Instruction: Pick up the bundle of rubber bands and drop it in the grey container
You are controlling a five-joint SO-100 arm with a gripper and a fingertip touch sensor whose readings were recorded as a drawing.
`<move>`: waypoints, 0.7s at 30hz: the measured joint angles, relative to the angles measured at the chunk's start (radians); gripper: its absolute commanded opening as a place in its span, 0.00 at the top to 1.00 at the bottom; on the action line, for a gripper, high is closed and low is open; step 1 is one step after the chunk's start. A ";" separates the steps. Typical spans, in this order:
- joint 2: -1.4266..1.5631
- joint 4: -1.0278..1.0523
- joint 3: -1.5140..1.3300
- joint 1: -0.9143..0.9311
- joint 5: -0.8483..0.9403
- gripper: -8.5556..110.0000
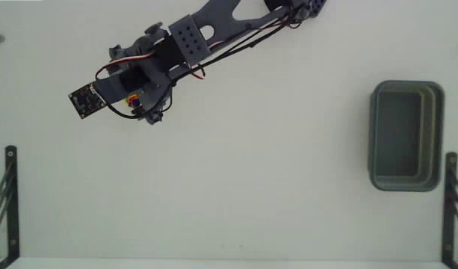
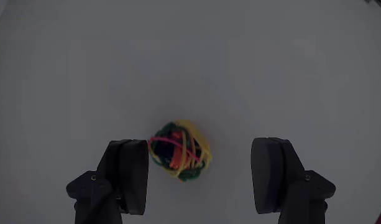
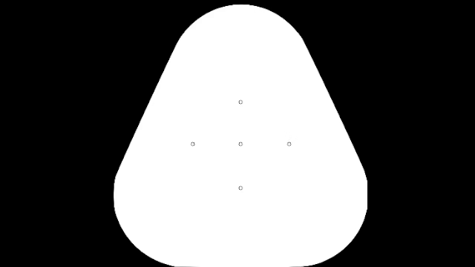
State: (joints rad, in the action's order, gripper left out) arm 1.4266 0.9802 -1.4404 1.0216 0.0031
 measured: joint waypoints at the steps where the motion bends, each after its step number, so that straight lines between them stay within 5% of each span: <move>1: 0.000 0.000 -0.002 0.000 0.000 0.00; 21: 0.000 -0.054 -0.051 0.000 0.002 0.00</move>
State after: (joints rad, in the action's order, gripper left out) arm 1.4266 0.9265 -1.4910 1.0216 0.0046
